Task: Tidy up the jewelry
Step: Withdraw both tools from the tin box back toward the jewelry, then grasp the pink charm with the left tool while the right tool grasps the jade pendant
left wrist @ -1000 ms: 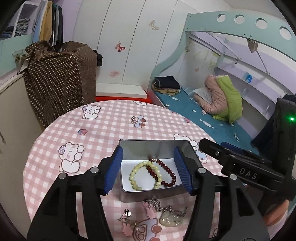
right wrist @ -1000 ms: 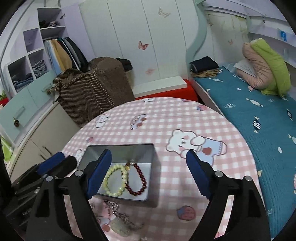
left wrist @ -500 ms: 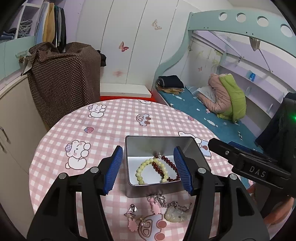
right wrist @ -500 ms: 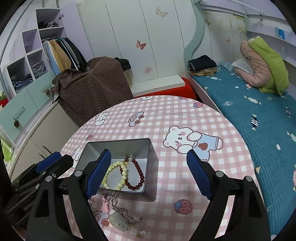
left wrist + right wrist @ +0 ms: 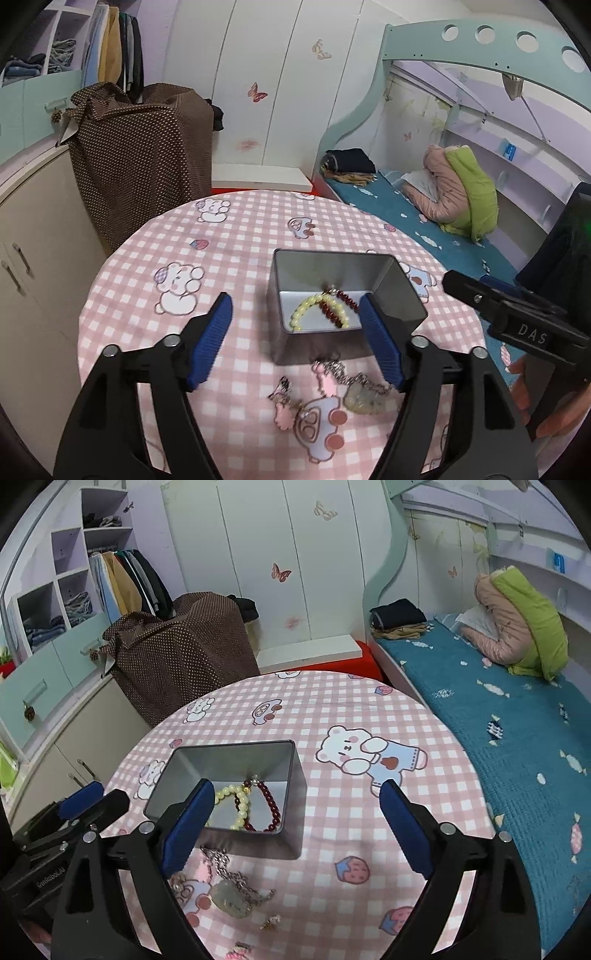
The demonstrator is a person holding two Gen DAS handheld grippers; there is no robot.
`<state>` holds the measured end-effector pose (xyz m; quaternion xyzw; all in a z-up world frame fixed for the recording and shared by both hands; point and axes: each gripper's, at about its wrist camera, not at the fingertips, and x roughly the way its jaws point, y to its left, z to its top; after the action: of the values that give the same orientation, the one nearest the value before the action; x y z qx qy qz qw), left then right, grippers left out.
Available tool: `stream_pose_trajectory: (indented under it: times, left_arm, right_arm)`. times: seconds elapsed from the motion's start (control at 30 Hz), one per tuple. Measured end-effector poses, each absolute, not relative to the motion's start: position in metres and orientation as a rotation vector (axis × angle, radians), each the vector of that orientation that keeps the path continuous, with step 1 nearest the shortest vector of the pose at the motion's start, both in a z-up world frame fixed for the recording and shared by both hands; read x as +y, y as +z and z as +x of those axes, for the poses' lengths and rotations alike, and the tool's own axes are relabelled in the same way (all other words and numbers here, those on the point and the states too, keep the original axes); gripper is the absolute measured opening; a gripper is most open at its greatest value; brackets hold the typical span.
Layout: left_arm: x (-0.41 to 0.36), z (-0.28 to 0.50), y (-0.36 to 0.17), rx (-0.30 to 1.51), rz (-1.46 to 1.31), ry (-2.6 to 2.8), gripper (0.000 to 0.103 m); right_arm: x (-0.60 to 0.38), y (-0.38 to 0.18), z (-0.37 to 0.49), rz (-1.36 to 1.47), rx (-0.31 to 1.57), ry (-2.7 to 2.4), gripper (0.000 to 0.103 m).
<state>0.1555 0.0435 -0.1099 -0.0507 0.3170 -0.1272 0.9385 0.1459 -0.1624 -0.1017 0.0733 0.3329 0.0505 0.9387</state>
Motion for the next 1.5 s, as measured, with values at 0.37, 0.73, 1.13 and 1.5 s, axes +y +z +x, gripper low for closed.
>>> stream_pose_trajectory:
  times: [0.37,0.73,1.13,1.5]
  left_arm:
    - [0.058,0.132,-0.123,0.682,-0.077,-0.245,0.09]
    - [0.062,0.124,-0.159,0.775,-0.037,-0.245,0.09]
    - [0.049,0.129,-0.186,0.82,0.028,-0.266,0.06]
    - [0.043,0.137,-0.198,0.855,0.044,-0.29,0.032]
  right_arm:
    - [-0.157,-0.11,0.126,0.067,0.712,0.108,0.096]
    - [-0.14,-0.144,0.109,0.033,0.802,0.162,0.096]
    - [-0.116,-0.159,0.102,-0.043,0.818,0.228,0.096]
    - [-0.102,-0.167,0.102,-0.091,0.816,0.274,0.096]
